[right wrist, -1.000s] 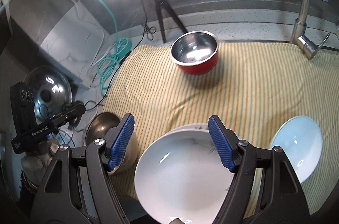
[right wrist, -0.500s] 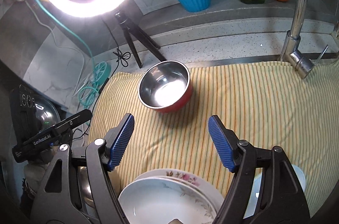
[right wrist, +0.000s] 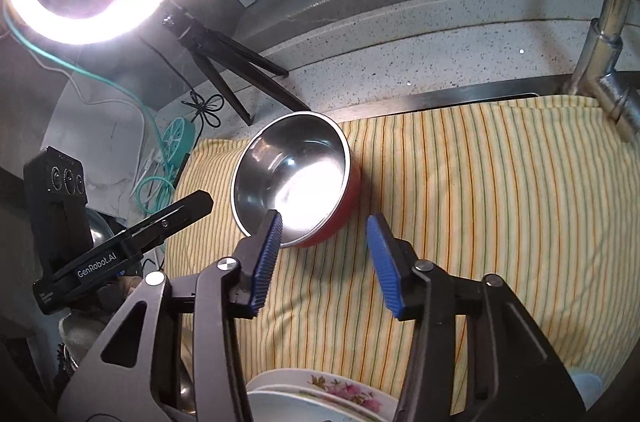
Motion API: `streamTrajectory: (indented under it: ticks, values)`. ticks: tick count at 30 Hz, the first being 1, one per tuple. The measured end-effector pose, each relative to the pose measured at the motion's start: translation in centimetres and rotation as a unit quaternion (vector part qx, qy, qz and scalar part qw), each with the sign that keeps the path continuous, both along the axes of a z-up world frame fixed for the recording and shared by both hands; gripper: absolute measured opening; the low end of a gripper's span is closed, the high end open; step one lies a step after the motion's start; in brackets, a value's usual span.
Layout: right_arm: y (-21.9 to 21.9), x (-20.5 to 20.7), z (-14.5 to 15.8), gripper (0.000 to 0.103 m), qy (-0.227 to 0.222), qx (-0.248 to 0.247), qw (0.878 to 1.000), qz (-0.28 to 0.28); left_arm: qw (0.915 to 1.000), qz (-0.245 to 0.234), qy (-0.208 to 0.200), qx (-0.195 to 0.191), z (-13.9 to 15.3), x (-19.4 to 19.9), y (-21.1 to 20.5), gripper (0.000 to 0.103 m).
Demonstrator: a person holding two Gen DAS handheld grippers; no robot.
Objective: Organize plates and bowls
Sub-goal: 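Move the left gripper to the red-bottomed steel bowl rim and close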
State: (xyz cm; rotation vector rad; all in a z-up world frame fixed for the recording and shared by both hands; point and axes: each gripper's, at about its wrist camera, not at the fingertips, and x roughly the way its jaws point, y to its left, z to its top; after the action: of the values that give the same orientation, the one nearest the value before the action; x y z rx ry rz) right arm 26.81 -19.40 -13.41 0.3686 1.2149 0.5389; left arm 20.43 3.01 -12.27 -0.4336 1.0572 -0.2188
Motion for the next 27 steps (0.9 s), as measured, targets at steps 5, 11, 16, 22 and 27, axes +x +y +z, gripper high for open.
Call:
streamTrajectory:
  ticks: [5, 11, 16, 22, 27]
  values:
    - [0.1, 1.1, -1.0, 0.037, 0.012, 0.001, 1.000, -0.005, 0.9999, 0.002, 0.013, -0.005, -1.0, 1.2, 0.1, 0.048]
    - [0.6, 1.9, -1.7, 0.030, 0.019, -0.001, 1.000, -0.002, 0.9997, -0.003, 0.024, -0.009, -2.0, 2.2, -0.1, 0.041]
    - [1.4, 2.1, -2.0, 0.021, 0.022, -0.007, 1.000, 0.010, 0.9994, -0.010, 0.029, -0.012, -2.6, 2.4, -0.4, 0.027]
    - [2.0, 2.2, -2.2, 0.017, 0.017, -0.023, 0.999, 0.018, 0.9993, -0.016, 0.030, -0.016, -2.9, 2.7, -0.6, 0.022]
    - [2.1, 2.2, -2.0, 0.016, 0.015, -0.031, 0.999, 0.023, 0.9993, -0.024, 0.028, -0.006, -2.8, 2.7, -1.1, 0.021]
